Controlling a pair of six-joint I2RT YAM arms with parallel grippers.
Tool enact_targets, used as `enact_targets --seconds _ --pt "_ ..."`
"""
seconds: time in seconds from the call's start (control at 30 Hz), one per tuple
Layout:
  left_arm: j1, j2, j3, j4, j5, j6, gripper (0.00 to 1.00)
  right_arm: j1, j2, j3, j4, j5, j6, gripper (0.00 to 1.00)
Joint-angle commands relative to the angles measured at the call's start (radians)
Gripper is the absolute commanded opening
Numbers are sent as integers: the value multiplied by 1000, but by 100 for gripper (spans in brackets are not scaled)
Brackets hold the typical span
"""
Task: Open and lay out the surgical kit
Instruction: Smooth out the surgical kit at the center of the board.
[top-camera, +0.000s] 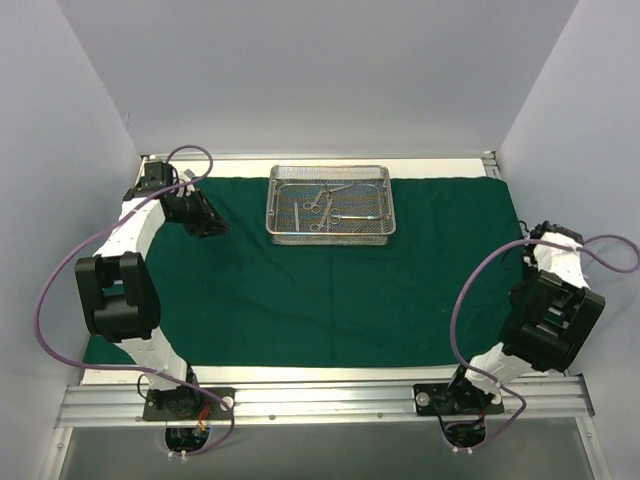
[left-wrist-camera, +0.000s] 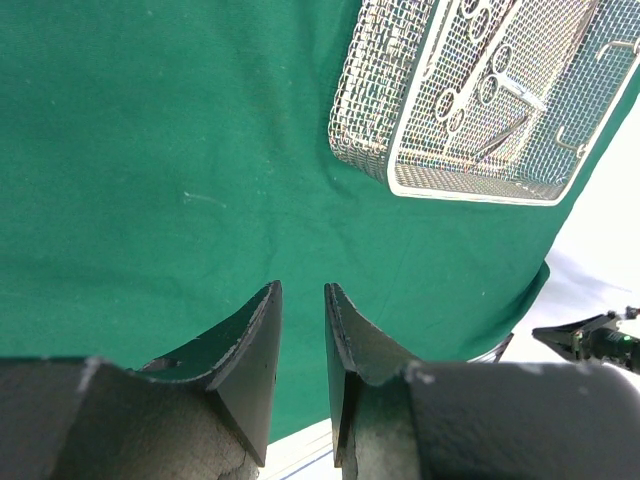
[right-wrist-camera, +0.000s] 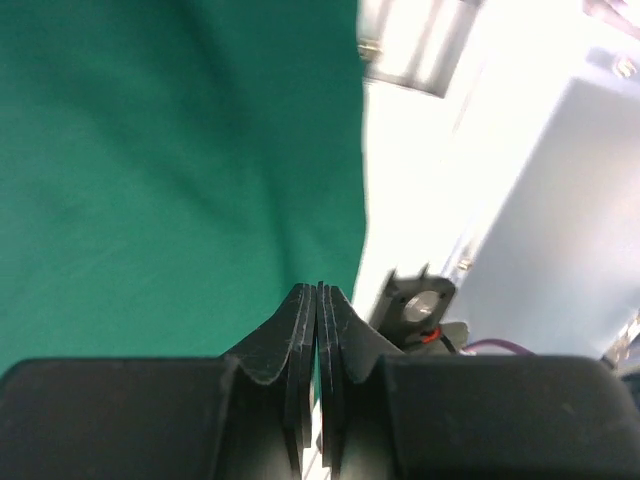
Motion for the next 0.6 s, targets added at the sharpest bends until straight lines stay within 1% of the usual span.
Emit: enact_targets --seconds 0.0,0.03,0.1,0.17,0.2,0.27,0.33,0.37,0.4,0.47,0.57 --pt "7 -11 25 28 17 4 33 113 33 102 15 -62 -70 0" --pt "7 -8 25 29 17 6 33 144 42 161 61 -81 -87 0" --pt "7 -3 21 29 14 8 33 195 91 225 127 -90 -132 0" --pt "7 -2 15 28 11 8 33 216 139 338 161 -121 -170 0" --pt "7 -2 11 26 11 9 33 232 189 375 181 -113 -176 0" --pt "7 -8 -2 31 6 4 33 278 236 467 213 -93 -199 0" --pt "9 -9 -16 36 12 -2 33 298 314 513 261 -87 -205 0" --pt "9 -9 -18 36 14 -3 33 298 343 571 267 -78 -201 0" --pt "9 -9 -19 36 14 -3 33 299 407 600 276 -72 -196 0" --pt "9 -11 -22 39 5 -3 33 301 467 697 288 -72 -193 0" --pt "9 1 -16 48 -2 -11 35 321 565 774 354 -83 -227 0"
